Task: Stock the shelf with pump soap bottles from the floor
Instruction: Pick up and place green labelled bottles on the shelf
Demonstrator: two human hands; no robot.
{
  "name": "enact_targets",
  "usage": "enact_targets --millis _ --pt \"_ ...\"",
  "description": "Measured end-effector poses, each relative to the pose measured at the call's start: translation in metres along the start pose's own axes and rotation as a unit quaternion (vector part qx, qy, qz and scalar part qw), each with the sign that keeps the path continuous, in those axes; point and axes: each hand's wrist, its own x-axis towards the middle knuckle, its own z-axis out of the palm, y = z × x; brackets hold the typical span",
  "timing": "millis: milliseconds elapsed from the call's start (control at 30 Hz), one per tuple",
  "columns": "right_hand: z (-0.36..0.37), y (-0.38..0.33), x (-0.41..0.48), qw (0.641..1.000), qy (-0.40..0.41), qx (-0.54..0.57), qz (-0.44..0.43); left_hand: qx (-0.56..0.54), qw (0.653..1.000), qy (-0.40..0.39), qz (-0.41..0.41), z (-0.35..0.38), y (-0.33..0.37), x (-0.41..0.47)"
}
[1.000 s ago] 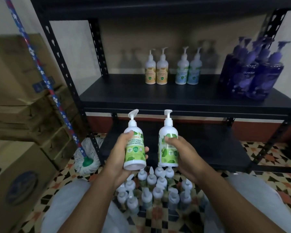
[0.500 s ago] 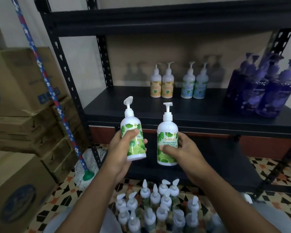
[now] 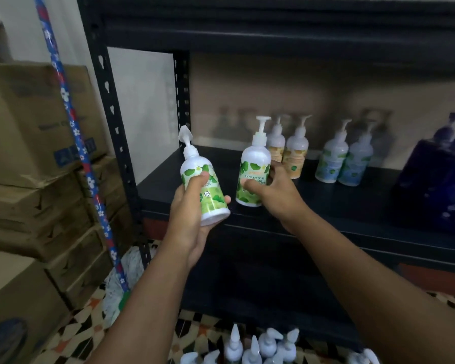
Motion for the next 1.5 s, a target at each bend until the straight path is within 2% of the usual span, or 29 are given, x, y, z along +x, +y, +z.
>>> enact_targets --millis 200,367,633,933,1267,1500 --pt "0.007 0.021 0.030 0.999 -0.027 -0.041 0.000 -0.001 1.000 0.003 -0.014 -0.005 -0.001 0.018" --pt "0.013 0.033 0.039 0.997 -0.009 -0.080 -0.014 -0.010 1.000 0.019 -0.014 -0.012 0.001 0.027" --pt "0.025 0.038 0.038 0.970 0.044 -0.240 0.009 -0.021 0.999 0.032 -0.018 -0.021 0.004 0.032" --pt "0.040 0.042 0.093 0.960 0.079 -0.266 0.047 -0.021 0.999 0.032 -0.024 -0.026 0.004 0.036" --pt "0.051 0.052 0.139 0.938 0.105 -0.331 0.007 -0.018 0.999 0.028 -0.031 -0.024 0.003 0.043" --pt "0.056 0.056 0.151 0.935 0.104 -0.340 0.011 -0.028 0.998 0.038 -0.034 -0.026 0.003 0.045"
